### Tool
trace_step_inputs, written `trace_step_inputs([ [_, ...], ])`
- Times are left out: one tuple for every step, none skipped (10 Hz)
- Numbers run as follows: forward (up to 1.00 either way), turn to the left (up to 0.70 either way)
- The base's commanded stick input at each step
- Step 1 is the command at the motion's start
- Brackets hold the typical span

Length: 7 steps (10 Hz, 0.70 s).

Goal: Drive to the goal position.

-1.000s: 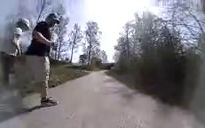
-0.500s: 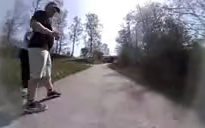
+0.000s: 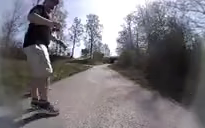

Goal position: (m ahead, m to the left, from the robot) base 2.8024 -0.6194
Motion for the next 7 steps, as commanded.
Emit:
trace_step_inputs([
  [1.00, 0.00],
  [1.00, 0.00],
  [1.00, 0.00],
  [1.00, 0.00],
  [1.00, 0.00],
  [1.00, 0.00],
  [1.00, 0.00],
])
